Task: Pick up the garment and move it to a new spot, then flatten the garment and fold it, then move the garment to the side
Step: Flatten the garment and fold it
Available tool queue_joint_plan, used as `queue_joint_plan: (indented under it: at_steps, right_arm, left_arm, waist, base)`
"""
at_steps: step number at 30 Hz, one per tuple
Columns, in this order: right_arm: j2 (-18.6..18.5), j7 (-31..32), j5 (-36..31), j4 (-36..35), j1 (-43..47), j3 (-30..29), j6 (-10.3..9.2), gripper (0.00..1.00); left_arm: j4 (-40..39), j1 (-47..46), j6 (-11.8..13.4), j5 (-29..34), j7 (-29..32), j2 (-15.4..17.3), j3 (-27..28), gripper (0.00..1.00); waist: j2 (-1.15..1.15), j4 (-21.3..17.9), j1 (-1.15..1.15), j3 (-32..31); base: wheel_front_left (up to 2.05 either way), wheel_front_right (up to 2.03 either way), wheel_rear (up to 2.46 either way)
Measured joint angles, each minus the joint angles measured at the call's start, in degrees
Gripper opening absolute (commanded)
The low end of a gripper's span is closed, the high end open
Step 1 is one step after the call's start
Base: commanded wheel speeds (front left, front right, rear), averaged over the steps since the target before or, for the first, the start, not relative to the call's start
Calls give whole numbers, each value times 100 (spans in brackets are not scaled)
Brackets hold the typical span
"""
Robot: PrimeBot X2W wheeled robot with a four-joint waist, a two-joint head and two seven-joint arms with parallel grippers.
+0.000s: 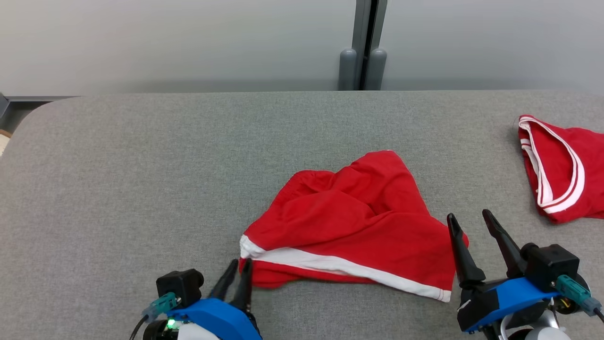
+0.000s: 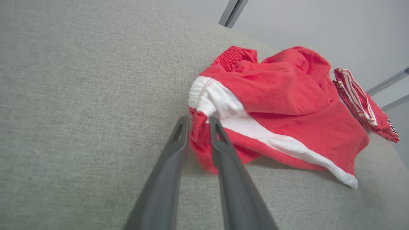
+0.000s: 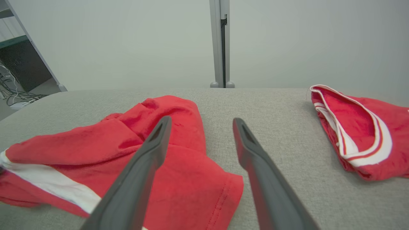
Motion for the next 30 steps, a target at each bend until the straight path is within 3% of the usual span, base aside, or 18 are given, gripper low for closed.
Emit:
queue_joint_plan:
  at_steps: [6,15,20,30]
  right_arm:
    - [0,44,16,7,53,-24,0,100]
    - [0,80,21,-38,169,-175,-1,100]
    - [0,105,46,-63,222,-227,0,100]
    - [0,149,79,-15,383,-286,0,100]
  left_arm:
    - [-176,88,-108,109,-421,136,56,100]
    - [-203,127,-449,457,-1455,619,389,100]
    - [-12,121,-588,735,-1634,759,570,100]
    - [232,202,-661,1102,-1661,719,1070,100]
  waist:
    - [0,18,0,-104]
    - [0,32,0,-288]
    - [0,-1,0,-386]
    - [0,-98,-1,-567]
  base:
    - [0,0,0]
    - [0,0,0]
    - [0,0,0]
    - [0,0,0]
